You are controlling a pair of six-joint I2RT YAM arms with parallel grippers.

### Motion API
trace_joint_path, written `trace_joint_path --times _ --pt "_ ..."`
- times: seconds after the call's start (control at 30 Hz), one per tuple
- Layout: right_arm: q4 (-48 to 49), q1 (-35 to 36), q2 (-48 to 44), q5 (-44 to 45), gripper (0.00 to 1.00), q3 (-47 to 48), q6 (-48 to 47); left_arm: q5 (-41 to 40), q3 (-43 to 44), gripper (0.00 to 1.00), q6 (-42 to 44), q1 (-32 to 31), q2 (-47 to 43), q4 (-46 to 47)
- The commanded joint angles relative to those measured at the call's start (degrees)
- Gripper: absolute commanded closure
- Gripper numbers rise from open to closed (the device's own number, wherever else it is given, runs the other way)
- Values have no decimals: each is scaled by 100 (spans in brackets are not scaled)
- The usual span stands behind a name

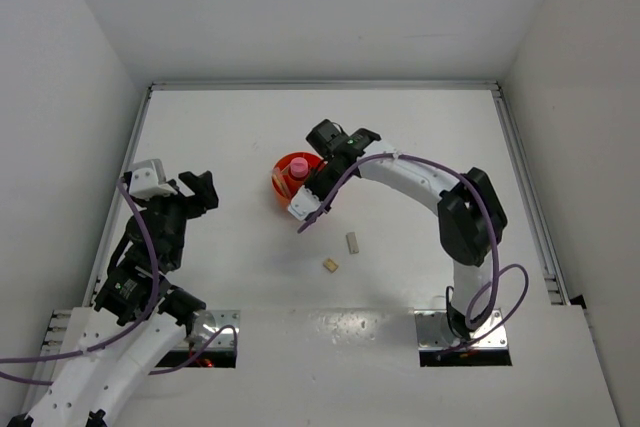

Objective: Sort the stationery into containers
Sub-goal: Place the stationery in the storage box.

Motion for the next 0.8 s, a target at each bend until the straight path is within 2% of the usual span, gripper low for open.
trace_joint_path --times 0.0,0.2,0.33,0.57,0.77 --pt "-7 28 101 -414 100 288 -174 46 18 17 37 53 30 190" --pt "46 -24 206 -414 96 342 -174 46 18 17 37 53 30 190" --pt "46 -25 206 -414 80 342 -174 46 18 17 37 53 30 190" --pt "99 -25 206 -414 68 342 -174 46 18 17 37 53 30 190" --pt "151 -77 153 -354 67 342 -174 46 18 17 37 53 30 190"
